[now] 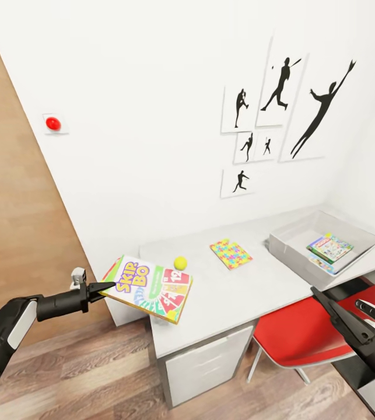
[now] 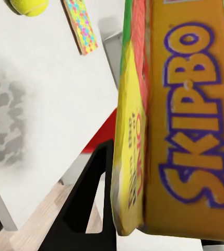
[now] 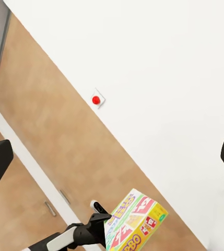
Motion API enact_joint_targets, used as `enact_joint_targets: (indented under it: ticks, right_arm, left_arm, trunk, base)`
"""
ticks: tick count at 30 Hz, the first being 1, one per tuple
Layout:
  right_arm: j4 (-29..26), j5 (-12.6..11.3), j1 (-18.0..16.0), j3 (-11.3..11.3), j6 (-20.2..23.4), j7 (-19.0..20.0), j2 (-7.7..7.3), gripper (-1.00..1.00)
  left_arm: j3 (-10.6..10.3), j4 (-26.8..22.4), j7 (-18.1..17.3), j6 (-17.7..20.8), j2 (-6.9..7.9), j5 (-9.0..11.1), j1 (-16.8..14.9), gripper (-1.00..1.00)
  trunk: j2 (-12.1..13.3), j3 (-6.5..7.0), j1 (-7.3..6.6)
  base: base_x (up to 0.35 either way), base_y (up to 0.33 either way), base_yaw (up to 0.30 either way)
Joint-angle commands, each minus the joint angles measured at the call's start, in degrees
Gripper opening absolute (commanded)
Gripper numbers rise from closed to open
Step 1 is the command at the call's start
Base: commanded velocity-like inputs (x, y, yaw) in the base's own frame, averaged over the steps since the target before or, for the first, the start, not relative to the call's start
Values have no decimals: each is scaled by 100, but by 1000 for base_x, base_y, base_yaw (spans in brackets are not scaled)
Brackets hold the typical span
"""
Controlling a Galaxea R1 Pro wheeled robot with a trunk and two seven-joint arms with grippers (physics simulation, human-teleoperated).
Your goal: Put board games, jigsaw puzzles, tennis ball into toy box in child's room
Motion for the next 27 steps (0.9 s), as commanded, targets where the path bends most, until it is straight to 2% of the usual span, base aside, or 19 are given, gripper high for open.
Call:
enact_joint_targets:
  ticks: [1,16,19,27]
  right_arm:
    - [0,-20,-4,-2,53,6,-2,100]
    - [14,-13,-4,-10,60,13,-36,100]
    - [17,-2,-4,-5,61,11,-20,100]
    - [18,370,-4,-4,48,2,2,100]
  left_arm:
    - [2,-1,-4,17,1,-6,-3,-100]
    - [-6,-5,-5,17,4,-11,-3,-100]
    - [-1,-7,-6,17,67,-10,-3,-100]
    - [23,-6,-63,17,249,8,-3,-100]
  trunk:
    - [36,21,-21]
    - [637,432,-350]
    - [758,514,-416]
    - [1078,734,-592]
  base:
    - [-1,0,0]
    - [0,0,0]
    - [0,0,0]
    - [0,0,0]
